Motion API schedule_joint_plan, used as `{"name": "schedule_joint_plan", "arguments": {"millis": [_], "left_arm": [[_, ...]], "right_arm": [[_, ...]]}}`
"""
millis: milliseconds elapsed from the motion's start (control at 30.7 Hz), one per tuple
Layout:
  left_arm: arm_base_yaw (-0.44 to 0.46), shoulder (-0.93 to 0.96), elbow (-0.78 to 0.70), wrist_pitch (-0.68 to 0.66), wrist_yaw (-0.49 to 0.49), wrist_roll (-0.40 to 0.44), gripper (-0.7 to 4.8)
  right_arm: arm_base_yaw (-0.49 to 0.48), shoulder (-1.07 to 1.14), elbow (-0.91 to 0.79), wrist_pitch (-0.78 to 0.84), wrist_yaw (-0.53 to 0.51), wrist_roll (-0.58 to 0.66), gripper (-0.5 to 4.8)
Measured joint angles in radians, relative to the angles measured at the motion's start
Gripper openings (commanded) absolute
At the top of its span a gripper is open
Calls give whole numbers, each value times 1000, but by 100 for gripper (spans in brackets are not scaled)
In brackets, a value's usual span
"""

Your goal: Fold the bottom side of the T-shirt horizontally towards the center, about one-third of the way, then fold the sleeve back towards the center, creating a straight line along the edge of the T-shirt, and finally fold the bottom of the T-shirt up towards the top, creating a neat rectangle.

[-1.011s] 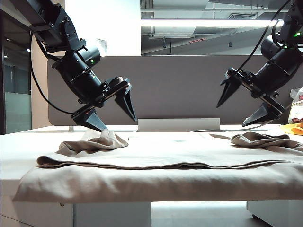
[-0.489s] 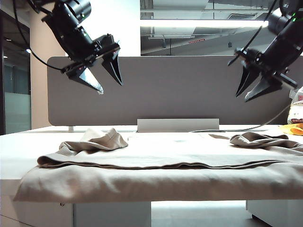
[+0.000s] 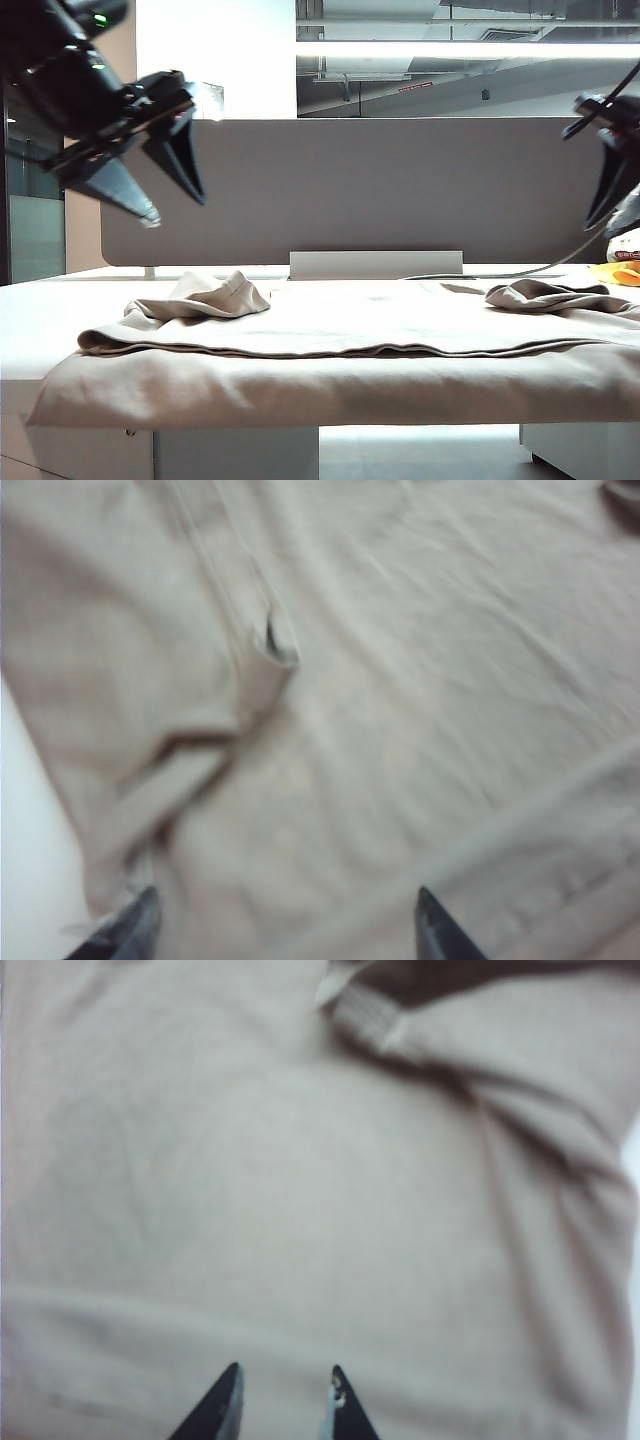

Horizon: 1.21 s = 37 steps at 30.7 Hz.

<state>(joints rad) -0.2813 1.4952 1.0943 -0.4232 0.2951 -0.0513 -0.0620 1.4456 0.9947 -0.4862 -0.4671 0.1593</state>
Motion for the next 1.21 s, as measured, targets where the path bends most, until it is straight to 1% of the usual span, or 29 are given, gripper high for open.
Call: {"name": "schedule_joint_plan", "arguments": {"millis": [98, 228, 261, 293, 359, 424, 456, 489, 554, 685, 717, 782, 815, 848, 913, 978, 1108, 1206], "left_arm": [[0, -110, -157, 58, 19, -60, 327], [0, -224, -296, 100, 35, -105, 327], [-1, -251, -325, 103, 36, -111, 327], [-3, -289, -364, 106, 36, -119, 327], [-9, -343, -426, 105, 39, -137, 328], [-10, -385, -479, 98, 51, -159, 334], [-10, -405, -501, 98, 57, -166, 339], [-9, -435, -529, 98, 61, -179, 341], [-9, -482, -574, 98, 64, -194, 341], [-9, -511, -625, 92, 82, -214, 353], [-9, -513, -633, 88, 84, -215, 370], [-9, -513, -651, 85, 96, -217, 409], [-9, -513, -658, 82, 100, -220, 426], [-9, -512, -662, 78, 101, -224, 447], [-9, -513, -669, 74, 106, -235, 459], [-9, -513, -670, 74, 106, -235, 459], [-9, -513, -670, 91, 101, -246, 459], [-9, -510, -670, 102, 87, -259, 458]], "right_arm": [[-10, -93, -84, 3, 0, 0, 157], [-17, -196, -183, -6, 0, 13, 222], [-19, -219, -202, -13, 0, 20, 223], [-24, -246, -224, -18, 0, 28, 236], [-34, -291, -264, -23, 0, 42, 278], [-39, -328, -295, -36, 0, 47, 300], [-41, -348, -311, -48, 0, 51, 320], [-43, -364, -322, -58, 0, 53, 330], [-48, -392, -347, -68, 0, 53, 330], [-56, -410, -381, -100, 4, 54, 344], [-58, -410, -386, -113, 6, 53, 365], [-58, -410, -404, -130, 24, 53, 443], [-58, -410, -410, -137, 32, 53, 465], [-58, -410, -417, -144, 41, 53, 467], [-59, -410, -430, -152, 48, 57, 467], [-59, -410, -446, -151, 52, 56, 467], [-59, -411, -471, -156, 126, 57, 467], [-60, -411, -473, -151, 152, 61, 467]]}}
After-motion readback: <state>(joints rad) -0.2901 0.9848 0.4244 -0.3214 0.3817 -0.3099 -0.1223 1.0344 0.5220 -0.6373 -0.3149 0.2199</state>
